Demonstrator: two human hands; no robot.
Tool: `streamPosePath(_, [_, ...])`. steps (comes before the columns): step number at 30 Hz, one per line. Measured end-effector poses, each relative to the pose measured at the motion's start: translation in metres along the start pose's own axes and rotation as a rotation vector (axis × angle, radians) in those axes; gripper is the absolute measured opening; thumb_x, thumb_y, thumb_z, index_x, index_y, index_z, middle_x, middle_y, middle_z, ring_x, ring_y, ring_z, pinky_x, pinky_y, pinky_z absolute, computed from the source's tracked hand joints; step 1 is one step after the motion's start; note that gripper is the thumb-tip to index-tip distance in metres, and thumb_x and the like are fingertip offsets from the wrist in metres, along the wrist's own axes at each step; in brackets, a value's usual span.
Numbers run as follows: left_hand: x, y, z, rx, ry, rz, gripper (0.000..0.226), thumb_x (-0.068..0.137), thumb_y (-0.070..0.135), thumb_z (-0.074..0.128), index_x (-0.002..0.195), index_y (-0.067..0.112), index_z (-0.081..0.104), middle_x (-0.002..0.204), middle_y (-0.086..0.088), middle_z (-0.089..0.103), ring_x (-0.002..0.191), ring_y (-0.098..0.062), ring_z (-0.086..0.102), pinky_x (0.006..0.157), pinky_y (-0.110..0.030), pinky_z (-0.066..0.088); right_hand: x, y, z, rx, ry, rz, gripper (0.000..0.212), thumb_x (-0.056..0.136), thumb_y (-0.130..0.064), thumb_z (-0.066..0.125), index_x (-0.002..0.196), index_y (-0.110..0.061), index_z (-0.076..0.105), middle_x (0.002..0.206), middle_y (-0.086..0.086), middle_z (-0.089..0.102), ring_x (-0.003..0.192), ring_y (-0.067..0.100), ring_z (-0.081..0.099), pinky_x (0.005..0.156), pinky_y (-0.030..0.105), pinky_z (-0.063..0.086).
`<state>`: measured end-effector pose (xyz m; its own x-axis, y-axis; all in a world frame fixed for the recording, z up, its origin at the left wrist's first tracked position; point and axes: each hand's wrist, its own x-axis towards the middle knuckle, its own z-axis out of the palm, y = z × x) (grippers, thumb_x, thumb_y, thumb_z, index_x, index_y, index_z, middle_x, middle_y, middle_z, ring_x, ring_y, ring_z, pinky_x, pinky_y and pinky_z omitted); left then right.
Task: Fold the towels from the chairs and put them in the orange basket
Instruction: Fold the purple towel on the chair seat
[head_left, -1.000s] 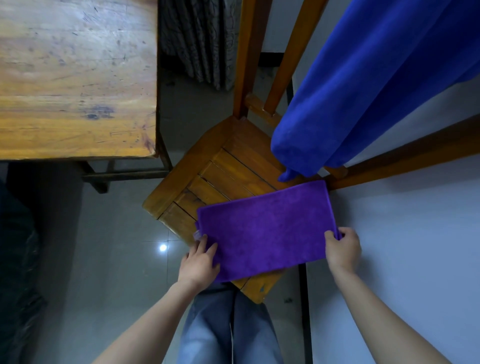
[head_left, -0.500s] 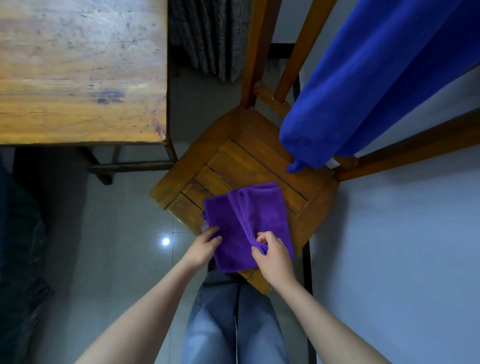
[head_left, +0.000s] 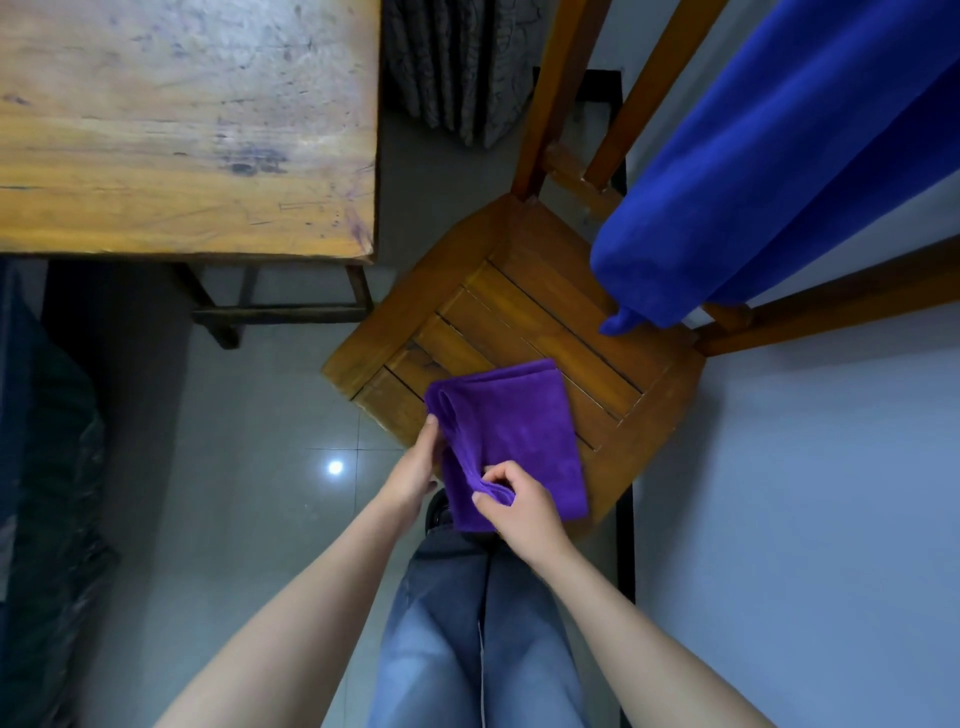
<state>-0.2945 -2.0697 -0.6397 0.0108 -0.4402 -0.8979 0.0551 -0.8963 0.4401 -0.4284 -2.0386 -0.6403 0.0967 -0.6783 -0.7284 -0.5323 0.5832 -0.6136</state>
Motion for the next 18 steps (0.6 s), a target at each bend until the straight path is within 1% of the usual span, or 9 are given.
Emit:
streamPosePath(2, [0.001, 0.001, -0.001, -0.026, 0.014, 0.006, 0.054, 0.095, 0.053, 0.029, 0.135, 0.019, 0.044, 0.125, 0.001, 0.053, 0.112, -0.014, 0.051, 0.096, -0.032, 0.035, 0.002, 0.004, 0.004, -0.032, -0.107, 0.008, 0.018, 0.087, -0.023, 0.062, 0.105, -0.021, 0.060, 0.115, 0.002, 0.062, 0.109, 0.014, 0.054, 0.091, 0.023, 0.041])
streamPosePath(4, [0.001, 0.002, -0.001, -0.060, 0.058, 0.022, 0.042, 0.095, 0.039, 0.044, 0.128, 0.013, 0.048, 0.107, 0.002, 0.059, 0.088, -0.007, 0.056, 0.076, -0.020, 0.044, 0.001, 0.004, 0.002, -0.046, -0.148, -0.007, 0.027, 0.090, -0.022, 0.058, 0.116, -0.016, 0.060, 0.120, 0.000, 0.061, 0.115, 0.013, 0.053, 0.093, 0.019, 0.039])
streamPosePath(6, [0.001, -0.001, 0.000, -0.076, 0.125, 0.053, 0.031, 0.094, 0.022, 0.053, 0.122, 0.008, 0.051, 0.094, 0.003, 0.059, 0.075, -0.003, 0.053, 0.054, -0.010, 0.046, -0.001, 0.007, -0.005, -0.152, -0.059, -0.053, 0.032, 0.093, -0.021, 0.053, 0.124, -0.016, 0.057, 0.126, -0.001, 0.058, 0.120, 0.013, 0.049, 0.095, 0.021, 0.037])
streamPosePath(7, [0.001, -0.002, 0.001, -0.074, 0.162, 0.065, 0.028, 0.093, 0.016, 0.055, 0.119, 0.006, 0.053, 0.097, 0.001, 0.060, 0.074, -0.004, 0.053, 0.051, -0.010, 0.045, -0.001, 0.011, -0.010, -0.268, 0.008, -0.086, 0.034, 0.094, -0.022, 0.049, 0.128, -0.017, 0.053, 0.132, -0.002, 0.054, 0.124, 0.013, 0.044, 0.099, 0.022, 0.035])
streamPosePath(9, [0.002, -0.009, 0.003, -0.069, 0.248, 0.083, 0.029, 0.091, 0.009, 0.055, 0.119, 0.004, 0.053, 0.110, -0.006, 0.060, 0.080, -0.010, 0.054, 0.059, -0.015, 0.044, -0.002, 0.020, -0.020, -0.535, 0.102, -0.143, 0.041, 0.096, -0.023, 0.043, 0.138, -0.019, 0.044, 0.147, 0.000, 0.037, 0.136, 0.015, 0.029, 0.107, 0.027, 0.029])
streamPosePath(11, [0.004, -0.021, 0.006, -0.012, 0.371, 0.127, 0.035, 0.090, 0.008, 0.055, 0.124, 0.004, 0.050, 0.120, -0.009, 0.057, 0.095, -0.016, 0.053, 0.075, -0.024, 0.044, -0.003, 0.031, -0.028, -0.739, 0.073, -0.170, 0.048, 0.097, -0.022, 0.041, 0.144, -0.021, 0.034, 0.155, 0.006, 0.018, 0.143, 0.022, 0.015, 0.112, 0.036, 0.024])
streamPosePath(14, [0.001, -0.047, 0.010, 0.607, 0.487, 0.371, 0.051, 0.083, 0.012, 0.061, 0.132, 0.009, 0.048, 0.138, -0.013, 0.046, 0.123, -0.029, 0.045, 0.097, -0.039, 0.040, -0.001, 0.043, -0.034, -0.933, -0.110, -0.138, 0.058, 0.097, -0.023, 0.040, 0.149, -0.024, 0.016, 0.157, 0.009, -0.006, 0.145, 0.026, -0.003, 0.115, 0.041, 0.016])
streamPosePath(16, [0.002, -0.067, 0.015, 1.061, 0.350, 0.623, 0.065, 0.066, 0.013, 0.074, 0.128, 0.008, 0.053, 0.137, -0.018, 0.049, 0.123, -0.036, 0.049, 0.094, -0.045, 0.046, 0.003, 0.048, -0.034, -0.994, -0.190, -0.106, 0.063, 0.097, -0.026, 0.040, 0.150, -0.027, 0.005, 0.156, 0.008, -0.017, 0.144, 0.026, -0.012, 0.116, 0.042, 0.010])
streamPosePath(18, [0.000, -0.079, 0.020, 1.372, 0.174, 0.693, 0.078, 0.054, 0.023, 0.080, 0.127, 0.010, 0.055, 0.137, -0.016, 0.049, 0.123, -0.034, 0.051, 0.092, -0.047, 0.047, 0.007, 0.046, -0.034, -1.046, -0.221, -0.104, 0.067, 0.097, -0.029, 0.042, 0.149, -0.029, 0.000, 0.155, 0.008, -0.020, 0.144, 0.027, -0.015, 0.116, 0.045, 0.005])
